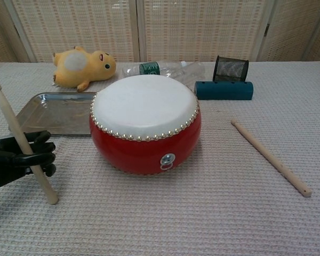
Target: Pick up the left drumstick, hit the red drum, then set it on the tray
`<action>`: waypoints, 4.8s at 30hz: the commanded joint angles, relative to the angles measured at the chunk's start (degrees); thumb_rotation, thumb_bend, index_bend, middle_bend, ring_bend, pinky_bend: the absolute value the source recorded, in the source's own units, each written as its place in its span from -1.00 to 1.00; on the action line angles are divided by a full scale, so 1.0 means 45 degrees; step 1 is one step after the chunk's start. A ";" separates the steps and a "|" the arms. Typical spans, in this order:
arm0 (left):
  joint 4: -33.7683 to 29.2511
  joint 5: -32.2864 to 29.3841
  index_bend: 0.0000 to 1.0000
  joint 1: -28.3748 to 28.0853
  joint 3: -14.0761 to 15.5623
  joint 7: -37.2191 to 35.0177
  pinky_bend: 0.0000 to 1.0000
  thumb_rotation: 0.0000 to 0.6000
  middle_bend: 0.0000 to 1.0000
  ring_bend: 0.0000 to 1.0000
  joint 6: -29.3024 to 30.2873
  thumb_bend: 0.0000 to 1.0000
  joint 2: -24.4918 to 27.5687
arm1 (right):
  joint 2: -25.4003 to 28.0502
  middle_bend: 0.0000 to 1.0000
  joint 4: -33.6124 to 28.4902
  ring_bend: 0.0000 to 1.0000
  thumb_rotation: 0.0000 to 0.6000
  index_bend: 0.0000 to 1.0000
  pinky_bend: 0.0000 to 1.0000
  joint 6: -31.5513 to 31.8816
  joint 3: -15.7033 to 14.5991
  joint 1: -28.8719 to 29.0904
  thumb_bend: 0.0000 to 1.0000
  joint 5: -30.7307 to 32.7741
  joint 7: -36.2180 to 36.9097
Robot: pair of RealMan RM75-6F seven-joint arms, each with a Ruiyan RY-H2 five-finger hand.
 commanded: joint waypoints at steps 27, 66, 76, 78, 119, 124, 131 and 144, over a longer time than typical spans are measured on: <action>-0.0200 -0.0071 0.55 0.0663 0.0282 0.2868 0.30 1.00 0.58 0.39 0.0312 -0.58 -0.0894 | 0.0018 -0.75 0.0017 -1.00 1.00 -1.00 -0.78 0.0178 0.0022 -0.0060 -0.64 -0.0121 0.0028; -0.0817 -0.0394 1.00 0.0281 -0.0973 0.8558 1.00 1.00 1.00 0.99 0.0632 0.74 0.0774 | 0.0089 -0.75 -0.0017 -1.00 1.00 -1.00 -0.78 0.0452 0.0065 -0.0102 -0.64 -0.0373 0.0006; -0.1541 -0.2216 1.00 -0.0906 -0.3441 2.1013 1.00 1.00 1.00 1.00 0.1581 0.75 0.1147 | 0.0273 -0.75 -0.0242 -1.00 1.00 -1.00 -0.78 0.0462 0.0288 0.0198 -0.64 -0.0668 -0.0246; -0.1452 -0.2361 1.00 -0.1233 -0.3617 2.2648 1.00 1.00 1.00 0.99 0.1513 0.75 0.0883 | 0.0296 -0.75 -0.0256 -1.00 1.00 -1.00 -0.78 0.0446 0.0305 0.0239 -0.64 -0.0690 -0.0226; -0.1434 -0.5224 1.00 -0.3757 -0.3405 2.9997 1.00 1.00 1.00 0.91 -0.0793 0.73 -0.0182 | 0.0150 -0.75 0.0434 -1.00 1.00 -1.00 -0.78 0.0602 0.0294 0.0138 -0.64 -0.0416 0.0564; -0.2071 -0.5009 1.00 -0.3512 -0.3853 2.8679 1.00 1.00 1.00 0.90 -0.0057 0.73 0.0026 | 0.0149 -0.75 0.0430 -1.00 1.00 -1.00 -0.78 0.0667 0.0293 0.0121 -0.64 -0.0451 0.0560; -0.2412 -0.4605 1.00 -0.3251 -0.4040 2.6955 1.00 1.00 1.00 0.90 0.0179 0.73 0.0494 | 0.0156 -0.75 0.0424 -1.00 1.00 -1.00 -0.78 0.0668 0.0267 0.0091 -0.64 -0.0429 0.0582; -0.1844 -0.4976 1.00 -0.3537 -0.3198 3.0108 1.00 1.00 1.00 0.89 0.0034 0.73 0.0187 | 0.0134 -0.75 0.0468 -1.00 1.00 -1.00 -0.78 0.0606 0.0277 0.0130 -0.64 -0.0403 0.0619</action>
